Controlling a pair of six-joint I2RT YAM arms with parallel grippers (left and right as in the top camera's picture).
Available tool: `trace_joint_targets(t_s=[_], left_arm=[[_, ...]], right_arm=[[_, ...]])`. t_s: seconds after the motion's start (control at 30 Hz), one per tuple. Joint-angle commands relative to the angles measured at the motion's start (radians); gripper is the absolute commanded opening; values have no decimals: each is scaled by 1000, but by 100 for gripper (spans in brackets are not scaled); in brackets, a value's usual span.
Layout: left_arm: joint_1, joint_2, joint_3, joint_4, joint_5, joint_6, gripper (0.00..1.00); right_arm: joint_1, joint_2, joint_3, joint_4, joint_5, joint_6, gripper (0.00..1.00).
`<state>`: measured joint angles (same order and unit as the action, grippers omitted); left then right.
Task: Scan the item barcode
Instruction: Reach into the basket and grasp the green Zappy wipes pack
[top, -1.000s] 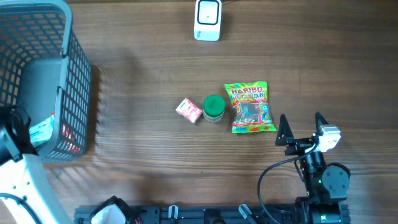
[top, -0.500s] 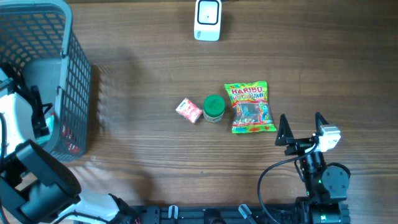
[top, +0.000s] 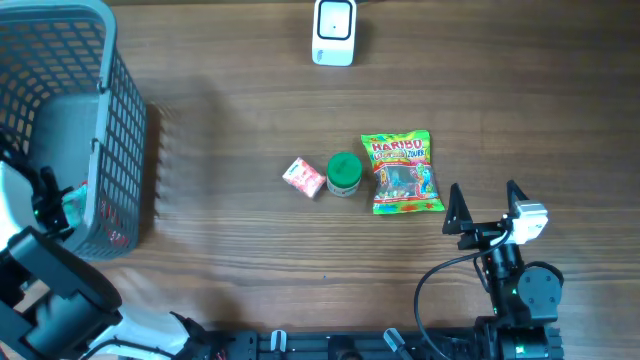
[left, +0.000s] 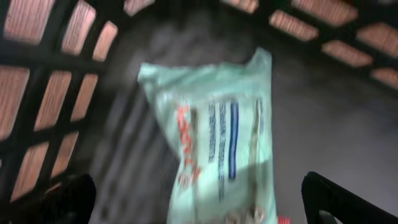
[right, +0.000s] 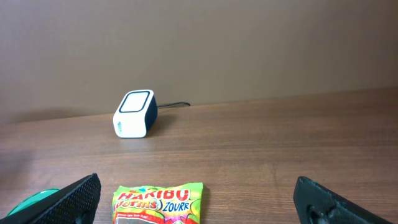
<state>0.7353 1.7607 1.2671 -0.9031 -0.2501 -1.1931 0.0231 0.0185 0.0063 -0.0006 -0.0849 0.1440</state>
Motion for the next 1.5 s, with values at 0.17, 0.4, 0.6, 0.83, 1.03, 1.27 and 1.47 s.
trace_joint_targets(t_s=[0.17,0.4,0.6,0.83,1.03,1.27,1.47], left_arm=[[13,152,2,95,-9,42,100],[13,187,3,95,13,146,11],[14,95,90,21,60,169,4],[14,-100,427,-233,61,169,4],[6,-369,575,-295,314,170,7],[-364,-488,570,-380,344,181,5],[-819,-381,507,-476,41,219,4]], right_arm=[[4,-2,-1,3,10,-12,100],[4,-2,-1,3,10,-13,100],[4,-2,-1,2,10,-13,100],[4,-2,-1,3,10,-13,100],[4,-2,-1,2,10,-13,100],[4,-2,-1,2,10,-13,99],[4,-2,-1,2,10,-13,100]])
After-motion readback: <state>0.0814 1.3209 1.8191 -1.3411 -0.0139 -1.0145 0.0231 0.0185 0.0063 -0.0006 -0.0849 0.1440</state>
